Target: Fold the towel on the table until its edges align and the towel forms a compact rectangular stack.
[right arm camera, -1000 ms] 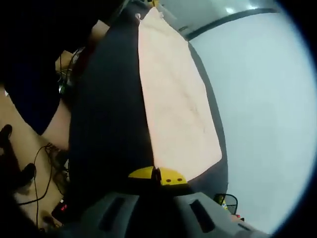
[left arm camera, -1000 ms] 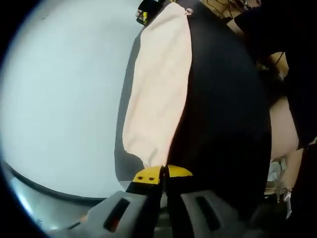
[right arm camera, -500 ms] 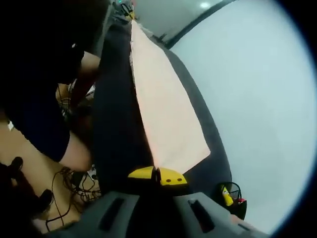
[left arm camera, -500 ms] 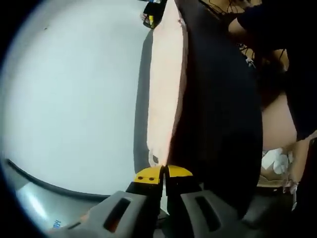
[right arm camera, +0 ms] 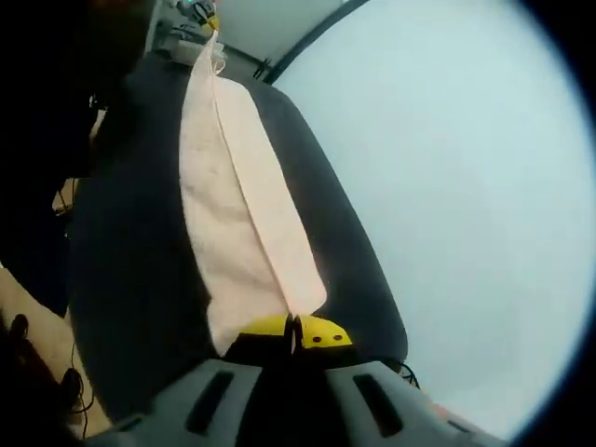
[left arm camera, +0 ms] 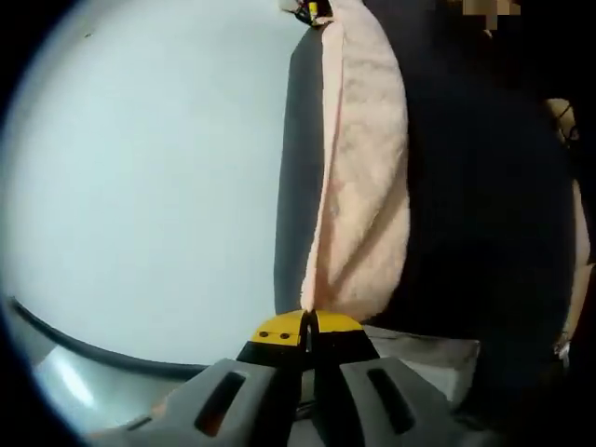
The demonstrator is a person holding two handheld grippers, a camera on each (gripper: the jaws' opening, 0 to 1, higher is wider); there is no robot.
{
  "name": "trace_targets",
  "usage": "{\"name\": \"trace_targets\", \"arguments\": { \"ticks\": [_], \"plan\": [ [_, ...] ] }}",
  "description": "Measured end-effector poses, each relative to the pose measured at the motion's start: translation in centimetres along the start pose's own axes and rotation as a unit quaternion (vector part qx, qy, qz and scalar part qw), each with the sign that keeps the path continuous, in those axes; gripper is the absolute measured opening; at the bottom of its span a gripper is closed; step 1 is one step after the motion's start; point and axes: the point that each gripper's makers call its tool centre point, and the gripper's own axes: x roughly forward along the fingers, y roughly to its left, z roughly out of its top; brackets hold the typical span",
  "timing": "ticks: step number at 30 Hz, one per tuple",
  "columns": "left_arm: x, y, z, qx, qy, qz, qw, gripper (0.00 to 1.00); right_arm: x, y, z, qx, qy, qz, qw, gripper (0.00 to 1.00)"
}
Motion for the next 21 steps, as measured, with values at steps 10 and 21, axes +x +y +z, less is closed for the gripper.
{"name": "trace_targets", "arguments": {
  "ticks": [10,21],
  "plan": [
    [7.5,1.0,0.6,0.014,0.036,-0.067,0.997,0.0,8.4,-2.9,-1.5,0.017,0.05,0.013,0.9985,0.0],
    [13.3,-3.1,0.0,0.016,0.057,-0.163,0.9849,0.0,13.5,-1.0,-4.1,-0.005,0.073,0.062,0.9954,0.0]
  ]
}}
